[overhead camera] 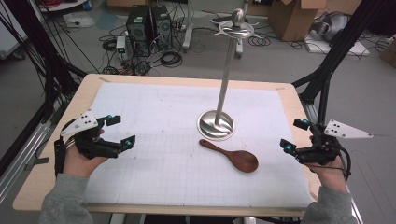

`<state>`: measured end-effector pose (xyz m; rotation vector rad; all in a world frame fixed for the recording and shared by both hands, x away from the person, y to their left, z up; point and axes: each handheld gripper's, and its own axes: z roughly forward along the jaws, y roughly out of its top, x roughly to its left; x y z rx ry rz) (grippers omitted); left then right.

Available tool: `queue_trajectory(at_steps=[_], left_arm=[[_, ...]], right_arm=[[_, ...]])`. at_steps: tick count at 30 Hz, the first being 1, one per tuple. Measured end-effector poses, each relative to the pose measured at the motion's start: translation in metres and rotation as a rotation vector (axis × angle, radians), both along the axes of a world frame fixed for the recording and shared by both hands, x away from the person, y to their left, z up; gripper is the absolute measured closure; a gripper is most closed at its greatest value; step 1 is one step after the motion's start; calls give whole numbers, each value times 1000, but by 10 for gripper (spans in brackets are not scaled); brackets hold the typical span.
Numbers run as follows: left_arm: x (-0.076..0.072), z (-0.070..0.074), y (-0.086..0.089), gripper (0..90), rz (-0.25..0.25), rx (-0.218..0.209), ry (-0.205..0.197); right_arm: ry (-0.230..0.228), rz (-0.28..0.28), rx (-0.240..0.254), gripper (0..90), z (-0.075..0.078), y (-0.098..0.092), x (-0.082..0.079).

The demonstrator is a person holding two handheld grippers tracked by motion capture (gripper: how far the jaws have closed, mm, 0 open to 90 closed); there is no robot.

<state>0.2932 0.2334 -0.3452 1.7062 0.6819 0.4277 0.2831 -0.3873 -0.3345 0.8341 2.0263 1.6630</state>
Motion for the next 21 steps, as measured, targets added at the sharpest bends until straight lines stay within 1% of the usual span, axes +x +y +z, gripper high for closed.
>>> queue_trajectory(at_steps=[2,6,8,11,14,16,19,20,21], left_arm=[[0,0,0,49,0,0,2],[-1,1,1,49,4,-1,-2],[-1,1,1,49,6,-3,-3],[-1,1,2,49,7,-5,-1],[0,0,1,49,7,0,3],[0,0,1,49,5,2,5],[0,0,1,49,5,2,3],[0,0,1,49,5,4,3],[-1,0,1,49,7,5,3]], right_arm=[[-4,1,-2,4,-1,0,1],[5,7,-8,4,-1,1,0],[-2,10,-13,4,-1,1,1],[5,13,-18,4,-2,3,2],[4,16,-26,4,-3,5,3],[16,15,-34,4,-4,7,4],[11,18,-43,4,-5,9,6],[24,18,-44,4,-5,10,6],[23,18,-50,4,-5,10,6]])
